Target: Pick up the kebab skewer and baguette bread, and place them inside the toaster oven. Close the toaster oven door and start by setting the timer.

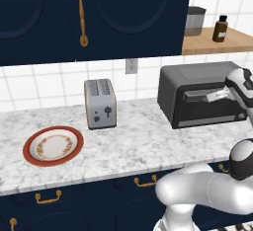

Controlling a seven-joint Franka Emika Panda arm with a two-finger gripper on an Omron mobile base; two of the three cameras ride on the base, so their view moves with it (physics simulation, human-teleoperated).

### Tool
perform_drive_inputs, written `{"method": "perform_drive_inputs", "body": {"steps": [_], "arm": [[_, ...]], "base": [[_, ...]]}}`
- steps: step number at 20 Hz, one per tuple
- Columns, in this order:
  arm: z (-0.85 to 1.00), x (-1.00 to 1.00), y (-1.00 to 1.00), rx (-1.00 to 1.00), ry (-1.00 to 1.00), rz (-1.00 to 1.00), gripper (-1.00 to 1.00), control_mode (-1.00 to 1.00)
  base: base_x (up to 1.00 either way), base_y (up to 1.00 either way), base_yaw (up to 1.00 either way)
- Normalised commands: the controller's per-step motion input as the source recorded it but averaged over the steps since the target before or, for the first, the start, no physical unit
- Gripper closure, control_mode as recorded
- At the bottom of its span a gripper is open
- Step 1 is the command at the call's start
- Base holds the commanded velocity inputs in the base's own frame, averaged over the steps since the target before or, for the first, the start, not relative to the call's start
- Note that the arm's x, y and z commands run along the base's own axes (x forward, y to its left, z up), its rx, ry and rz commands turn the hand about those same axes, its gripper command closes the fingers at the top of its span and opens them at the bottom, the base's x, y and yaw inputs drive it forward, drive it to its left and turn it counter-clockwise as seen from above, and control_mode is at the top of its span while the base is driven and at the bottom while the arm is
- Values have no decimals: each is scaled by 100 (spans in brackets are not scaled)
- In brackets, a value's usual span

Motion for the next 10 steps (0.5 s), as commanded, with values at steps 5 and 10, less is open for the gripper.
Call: {"method": "perform_drive_inputs", "body": {"steps": [5,10], "arm": [[19,-55,-8,0,-1,-2,-100,-100],[1,-66,-45,0,-1,-3,-100,-100]], "base": [[0,0,0],[0,0,0]]}}
